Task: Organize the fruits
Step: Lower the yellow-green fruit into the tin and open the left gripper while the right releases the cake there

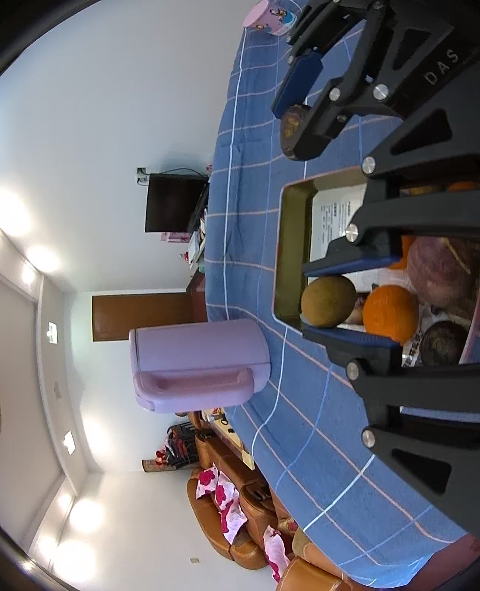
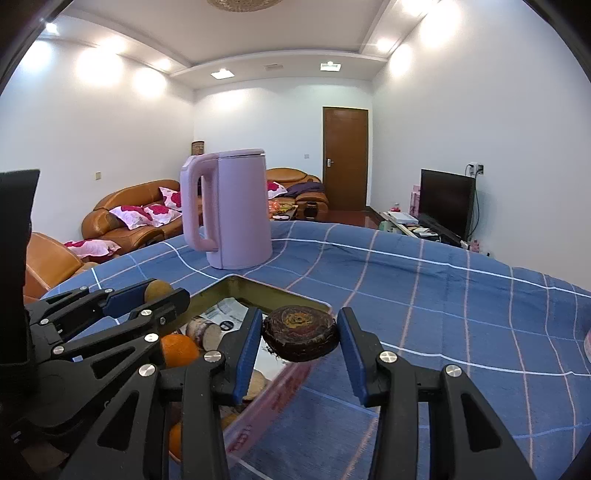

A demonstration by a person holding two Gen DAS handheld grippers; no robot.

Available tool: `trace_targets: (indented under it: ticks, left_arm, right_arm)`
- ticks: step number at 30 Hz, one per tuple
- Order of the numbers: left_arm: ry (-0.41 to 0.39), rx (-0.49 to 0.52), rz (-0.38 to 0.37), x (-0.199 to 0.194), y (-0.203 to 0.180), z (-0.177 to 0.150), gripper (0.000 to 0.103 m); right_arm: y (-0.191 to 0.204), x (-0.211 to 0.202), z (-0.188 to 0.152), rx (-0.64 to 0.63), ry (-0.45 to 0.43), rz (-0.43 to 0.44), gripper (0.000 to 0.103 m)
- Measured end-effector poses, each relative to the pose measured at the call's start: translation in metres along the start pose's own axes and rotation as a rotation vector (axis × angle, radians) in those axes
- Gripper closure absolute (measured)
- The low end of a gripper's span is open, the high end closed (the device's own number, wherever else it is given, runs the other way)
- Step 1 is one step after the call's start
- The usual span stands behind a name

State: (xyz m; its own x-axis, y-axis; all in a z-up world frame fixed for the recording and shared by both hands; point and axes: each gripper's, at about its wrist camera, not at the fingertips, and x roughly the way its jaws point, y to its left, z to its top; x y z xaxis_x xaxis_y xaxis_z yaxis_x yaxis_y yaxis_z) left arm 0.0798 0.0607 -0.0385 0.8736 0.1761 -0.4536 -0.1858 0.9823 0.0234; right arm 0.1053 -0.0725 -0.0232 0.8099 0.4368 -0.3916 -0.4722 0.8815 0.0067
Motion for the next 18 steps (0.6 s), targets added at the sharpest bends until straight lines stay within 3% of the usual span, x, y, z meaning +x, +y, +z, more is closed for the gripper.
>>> trace_targets:
  ticks: [18]
  left_arm:
    - [0.094, -0.002, 0.01, 0.022, 0.017, -0.007, 0.075]
  right_arm:
    - [0.021, 0.026, 0.001, -0.019, 0.064, 0.04, 0.058]
